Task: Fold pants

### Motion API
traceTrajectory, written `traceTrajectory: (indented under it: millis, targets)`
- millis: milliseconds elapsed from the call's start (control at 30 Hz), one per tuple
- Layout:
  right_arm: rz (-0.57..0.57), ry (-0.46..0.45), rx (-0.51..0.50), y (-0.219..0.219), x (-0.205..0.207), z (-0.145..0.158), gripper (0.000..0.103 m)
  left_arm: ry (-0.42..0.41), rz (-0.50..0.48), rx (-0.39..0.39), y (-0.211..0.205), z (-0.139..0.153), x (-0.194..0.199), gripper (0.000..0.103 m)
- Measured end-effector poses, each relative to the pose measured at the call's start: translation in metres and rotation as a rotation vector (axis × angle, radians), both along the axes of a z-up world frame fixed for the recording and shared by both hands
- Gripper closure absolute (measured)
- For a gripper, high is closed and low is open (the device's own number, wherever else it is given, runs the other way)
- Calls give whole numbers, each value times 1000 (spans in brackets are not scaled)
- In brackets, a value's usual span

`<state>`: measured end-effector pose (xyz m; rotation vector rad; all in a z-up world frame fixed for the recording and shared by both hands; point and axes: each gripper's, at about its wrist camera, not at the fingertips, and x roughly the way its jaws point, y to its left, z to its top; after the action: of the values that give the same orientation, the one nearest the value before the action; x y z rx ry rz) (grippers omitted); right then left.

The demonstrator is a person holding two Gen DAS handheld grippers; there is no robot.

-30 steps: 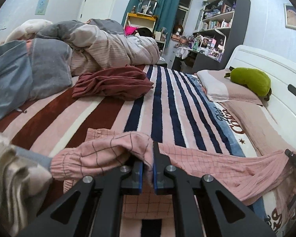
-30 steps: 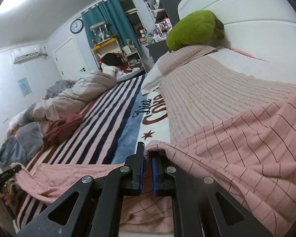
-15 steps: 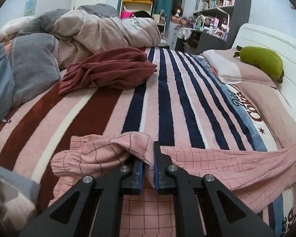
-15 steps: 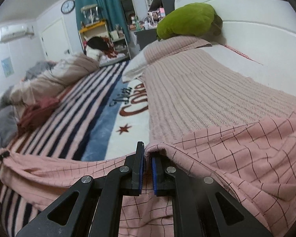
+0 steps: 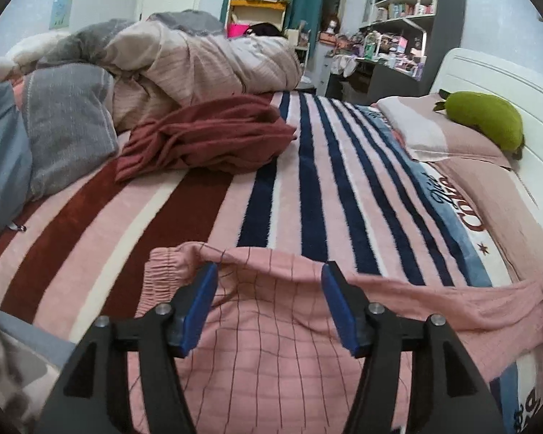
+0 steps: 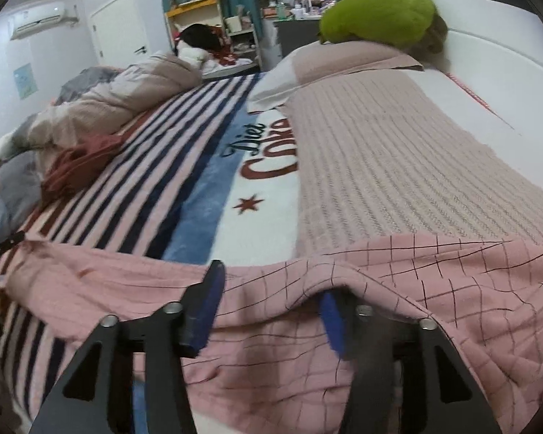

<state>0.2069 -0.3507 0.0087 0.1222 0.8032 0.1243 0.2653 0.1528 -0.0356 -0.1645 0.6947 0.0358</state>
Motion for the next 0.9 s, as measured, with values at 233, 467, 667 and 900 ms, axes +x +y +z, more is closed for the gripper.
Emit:
traceTrajectory:
  millis: [233,467,667,900]
  targets:
    - [8,-59,52,5,-38,30,47,15,-121,6,-27,6,-22,48]
    - [239,-76,231,64,-46,19,65,60,-258,7,-76,-10,-17,48]
    - [447,72,218,144,-20,-44,95,90,-274,-17,-90,-33,-3,48]
    - [442,142,190,163,7,-81,95,108,-286,-11,-94,-45,-1,48]
